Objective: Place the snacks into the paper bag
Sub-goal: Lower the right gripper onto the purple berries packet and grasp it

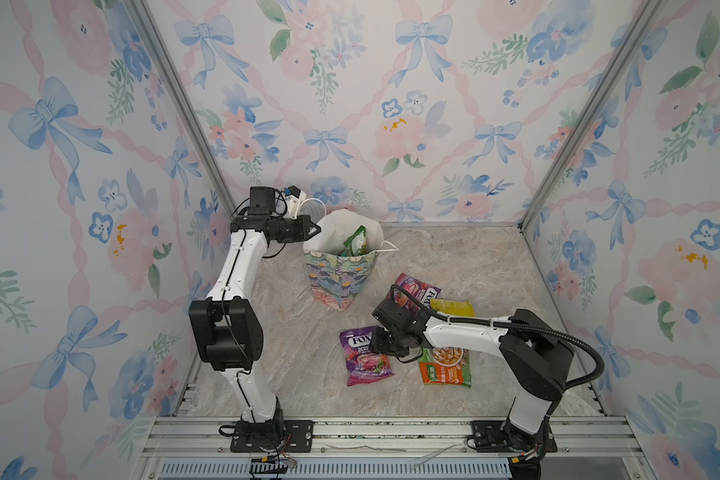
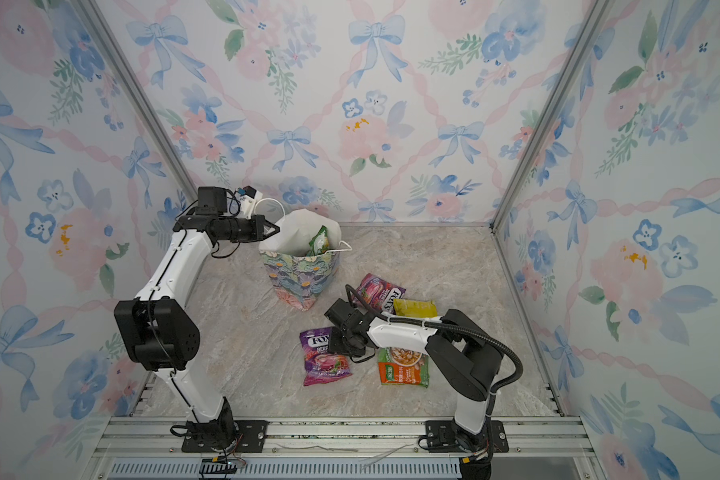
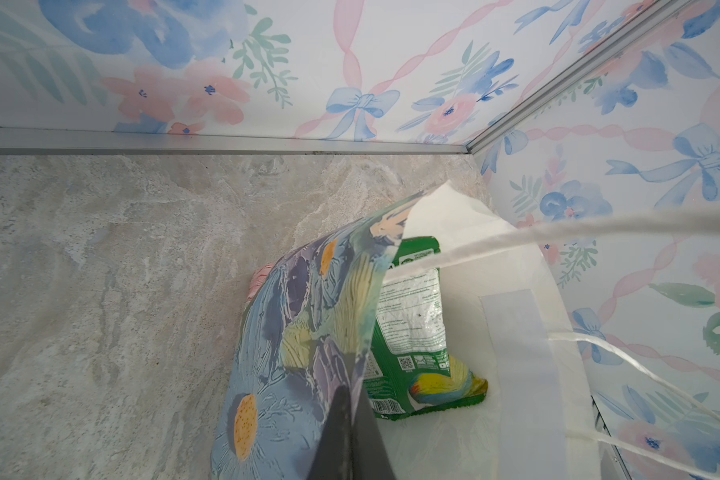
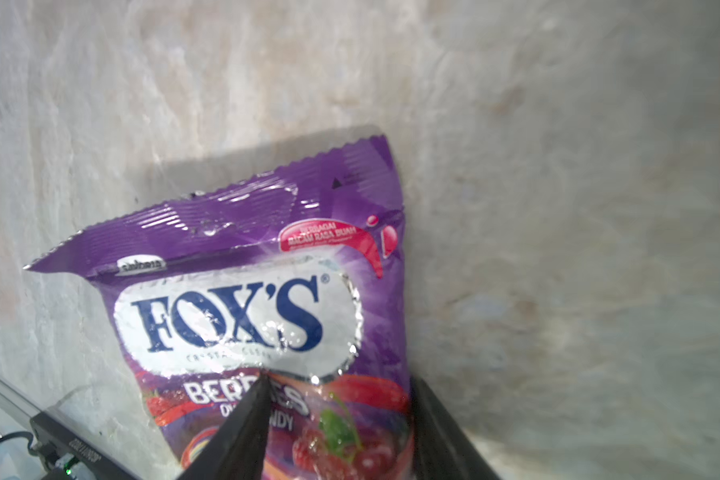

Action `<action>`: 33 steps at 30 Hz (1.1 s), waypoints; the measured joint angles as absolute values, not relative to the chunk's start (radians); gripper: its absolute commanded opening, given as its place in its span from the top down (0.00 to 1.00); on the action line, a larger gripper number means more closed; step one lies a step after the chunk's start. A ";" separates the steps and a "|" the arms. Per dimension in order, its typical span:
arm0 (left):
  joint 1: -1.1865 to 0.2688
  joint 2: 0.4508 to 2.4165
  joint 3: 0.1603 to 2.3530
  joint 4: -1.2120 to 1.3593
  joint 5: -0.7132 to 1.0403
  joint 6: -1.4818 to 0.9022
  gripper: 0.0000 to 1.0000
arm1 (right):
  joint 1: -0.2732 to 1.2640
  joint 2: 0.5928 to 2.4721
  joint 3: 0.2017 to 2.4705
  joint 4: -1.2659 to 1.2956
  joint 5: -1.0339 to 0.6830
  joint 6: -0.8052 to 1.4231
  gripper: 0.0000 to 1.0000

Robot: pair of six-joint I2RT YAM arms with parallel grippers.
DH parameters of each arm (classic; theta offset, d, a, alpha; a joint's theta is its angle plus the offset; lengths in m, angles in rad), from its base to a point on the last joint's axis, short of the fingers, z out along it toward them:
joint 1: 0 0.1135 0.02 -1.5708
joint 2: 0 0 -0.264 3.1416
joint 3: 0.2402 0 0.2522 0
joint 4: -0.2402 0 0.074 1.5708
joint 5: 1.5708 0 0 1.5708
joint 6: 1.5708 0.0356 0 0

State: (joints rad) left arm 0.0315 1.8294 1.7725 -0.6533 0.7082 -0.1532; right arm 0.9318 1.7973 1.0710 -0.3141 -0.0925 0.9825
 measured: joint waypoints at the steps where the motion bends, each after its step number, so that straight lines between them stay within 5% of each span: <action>1: 0.031 1.829 1.773 -0.653 0.709 -0.153 1.00 | 0.923 1.791 1.065 -0.308 -0.085 0.989 0.39; 7: 0.033 1.829 1.772 -0.654 0.715 -0.153 1.00 | 0.884 1.713 0.994 -0.250 -0.067 1.004 0.32; 16: 0.033 1.829 1.772 -0.654 0.716 -0.153 1.00 | 0.842 1.550 0.881 -0.172 -0.088 1.006 0.38; 33: 0.033 1.829 1.772 -0.654 0.720 -0.154 1.00 | 0.860 1.668 0.821 -0.015 -0.221 1.074 0.39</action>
State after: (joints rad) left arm 0.0334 1.8294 1.7721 -0.6537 0.7197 -0.1535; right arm 0.8597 1.6676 0.8211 -0.0154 -0.2214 1.0744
